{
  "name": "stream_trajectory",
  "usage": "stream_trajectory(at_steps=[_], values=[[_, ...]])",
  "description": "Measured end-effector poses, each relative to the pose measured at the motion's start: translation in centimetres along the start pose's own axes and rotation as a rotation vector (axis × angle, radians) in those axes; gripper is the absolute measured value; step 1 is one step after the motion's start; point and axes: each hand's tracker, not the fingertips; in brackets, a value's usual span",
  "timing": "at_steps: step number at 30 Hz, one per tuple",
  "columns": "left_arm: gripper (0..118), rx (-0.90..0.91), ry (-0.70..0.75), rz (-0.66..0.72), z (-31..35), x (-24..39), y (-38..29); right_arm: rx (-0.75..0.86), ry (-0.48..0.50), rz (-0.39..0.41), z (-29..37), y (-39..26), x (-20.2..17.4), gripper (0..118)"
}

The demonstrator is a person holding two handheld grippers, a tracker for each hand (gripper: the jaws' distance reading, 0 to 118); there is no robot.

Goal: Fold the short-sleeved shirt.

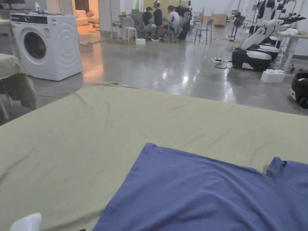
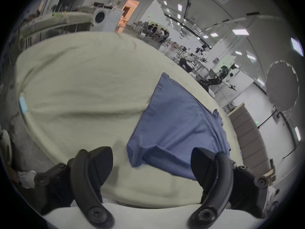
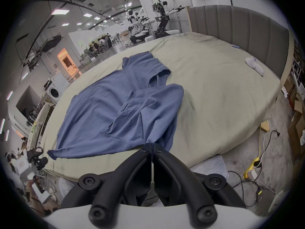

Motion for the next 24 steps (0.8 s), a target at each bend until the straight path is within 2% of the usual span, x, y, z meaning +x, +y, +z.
stream_trajectory(at_steps=[2,4,5,7,8,9,11,12,14,15,18,19,24], values=[[106,-0.074,-0.008,-0.003,-1.7,-0.2,0.1,0.006,-0.001,-0.009,0.3,-0.1,0.2,3],[102,-0.149,-0.037,-0.071,-3.5,1.0,-0.8,0.011,-0.010,-0.023,0.3,-0.1,0.6,3],[88,-0.162,-0.026,-0.094,-4.1,1.2,-1.2,0.009,-0.022,-0.032,0.2,-0.1,0.7,3],[25,-0.142,0.123,-0.171,-4.8,1.9,-2.0,0.004,-0.054,-0.049,0.2,-0.2,1.1,3],[15,-0.136,0.136,-0.153,-4.8,1.6,-1.9,0.009,-0.062,-0.054,0.1,-0.2,1.4,3],[15,-0.144,0.062,-0.062,-4.6,1.0,-1.7,0.018,-0.071,-0.062,0.2,-0.2,1.6,3],[15,-0.141,0.034,0.034,-4.1,0.4,-1.6,0.054,-0.093,-0.093,0.2,0.2,2.2,6],[15,-0.142,0.023,0.048,-4.1,0.5,-1.9,0.086,-0.081,-0.132,0.1,0.4,2.4,29],[15,-0.130,0.032,0.003,-4.1,0.7,-2.3,0.099,-0.077,-0.185,-0.5,1.1,3.5,90],[15,-0.126,0.042,-0.024,-4.1,1.1,-2.4,0.076,-0.068,-0.197,-1.2,1.5,4.1,102],[15,-0.128,0.061,-0.060,-4.2,1.7,-2.6,0.004,-0.059,-0.204,-3.0,2.2,5.4,100],[15,-0.129,0.060,-0.059,-4.3,1.6,-2.5,-0.029,-0.089,-0.190,-3.7,2.3,5.4,98],[15,-0.118,0.012,0.027,-4.0,0.5,-2.5,-0.111,-0.152,-0.017,-5.9,1.2,4.1,96]])
